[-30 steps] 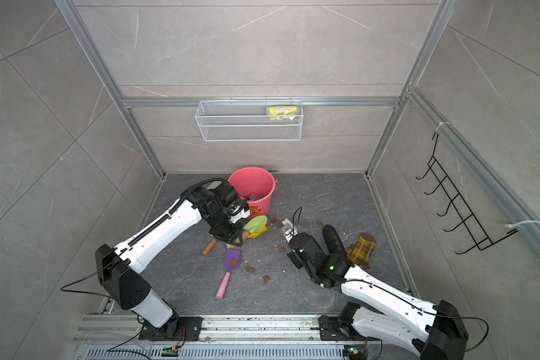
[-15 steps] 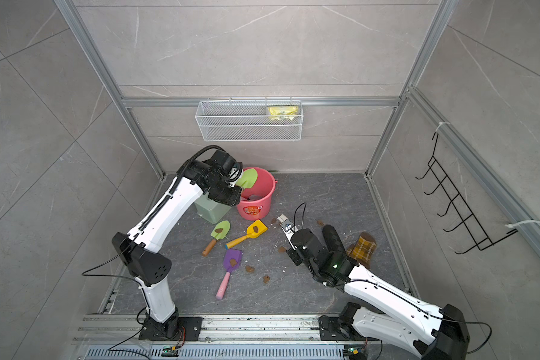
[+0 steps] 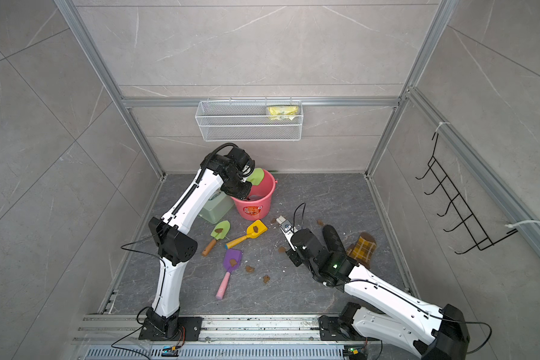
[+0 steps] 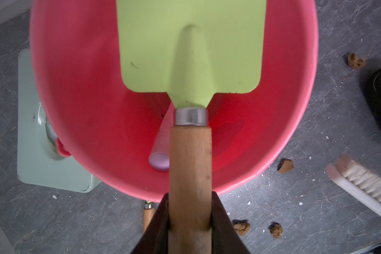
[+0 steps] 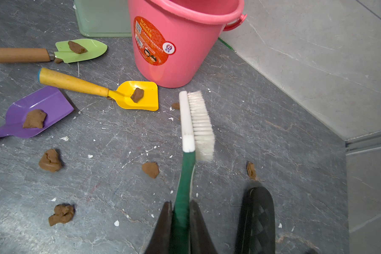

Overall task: Brush the soil off the hand trowel and place it into the bucket
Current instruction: Place the hand trowel in the bucket.

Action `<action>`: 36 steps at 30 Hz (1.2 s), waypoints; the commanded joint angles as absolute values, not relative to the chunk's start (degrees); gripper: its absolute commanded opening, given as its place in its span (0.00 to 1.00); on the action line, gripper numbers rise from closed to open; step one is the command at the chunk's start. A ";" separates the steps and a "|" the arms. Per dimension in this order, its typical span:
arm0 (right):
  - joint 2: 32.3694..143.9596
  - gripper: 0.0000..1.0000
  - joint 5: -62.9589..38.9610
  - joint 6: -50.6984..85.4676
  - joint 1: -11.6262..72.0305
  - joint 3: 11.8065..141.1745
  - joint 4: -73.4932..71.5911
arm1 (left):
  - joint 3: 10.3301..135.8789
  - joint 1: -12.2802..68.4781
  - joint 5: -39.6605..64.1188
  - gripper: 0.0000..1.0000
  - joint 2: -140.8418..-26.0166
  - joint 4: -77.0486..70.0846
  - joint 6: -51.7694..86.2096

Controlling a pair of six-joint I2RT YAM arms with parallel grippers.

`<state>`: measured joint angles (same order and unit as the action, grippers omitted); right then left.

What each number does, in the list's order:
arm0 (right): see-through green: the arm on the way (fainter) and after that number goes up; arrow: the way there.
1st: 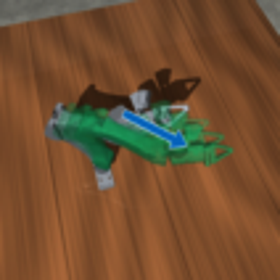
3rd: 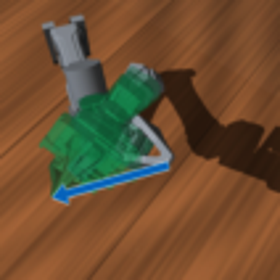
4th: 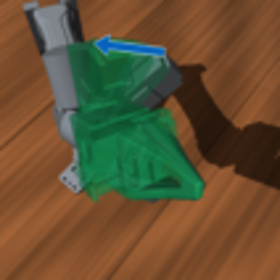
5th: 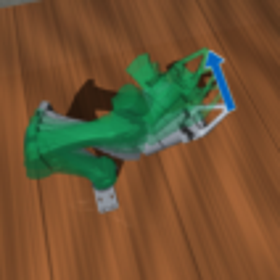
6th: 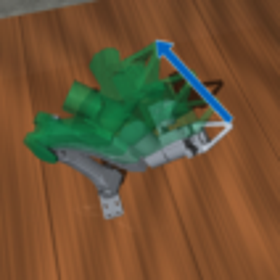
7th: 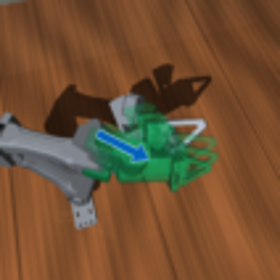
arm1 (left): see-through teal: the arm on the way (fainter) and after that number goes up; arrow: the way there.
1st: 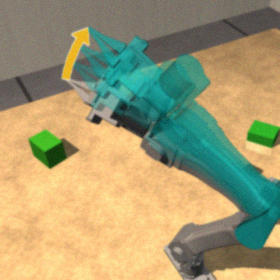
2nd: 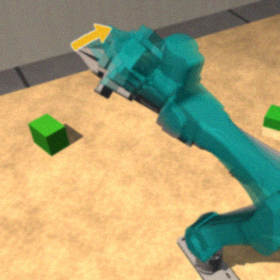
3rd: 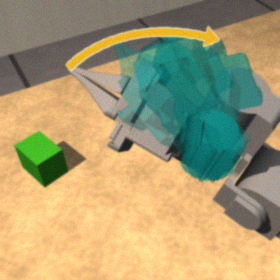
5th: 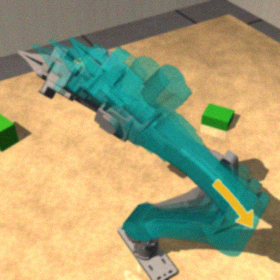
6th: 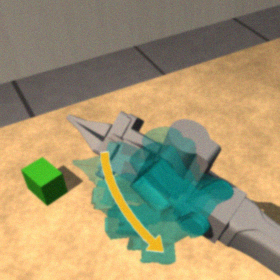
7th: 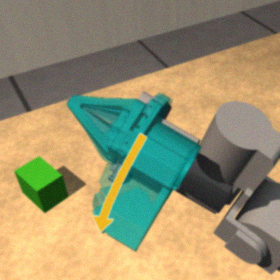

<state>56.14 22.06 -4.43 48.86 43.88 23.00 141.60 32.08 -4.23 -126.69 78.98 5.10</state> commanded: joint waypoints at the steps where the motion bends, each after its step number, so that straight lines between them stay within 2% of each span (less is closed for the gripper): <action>1: 55.88 0.00 21.89 -3.36 48.63 44.03 23.23 | 143.87 31.47 -4.83 0.30 -127.14 80.34 2.73; 16: 56.82 0.00 21.77 -2.95 48.61 43.95 23.05 | 145.64 30.94 -3.48 0.34 -130.69 78.94 1.67; 24: 56.92 0.00 20.57 -1.65 48.69 43.64 21.79 | 143.80 30.94 -3.60 0.38 -126.47 75.63 3.02; 30: 53.99 0.00 13.80 2.31 46.22 41.95 19.07 | 134.74 31.02 0.59 0.40 -118.12 69.30 7.11; 36: 51.80 0.00 0.09 9.32 36.77 38.84 16.76 | 110.66 32.50 7.19 0.42 -102.47 54.92 12.45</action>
<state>53.47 8.43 4.19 40.14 40.42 19.62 116.90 31.62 2.85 -109.86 62.81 8.60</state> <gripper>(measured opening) 0.126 0.420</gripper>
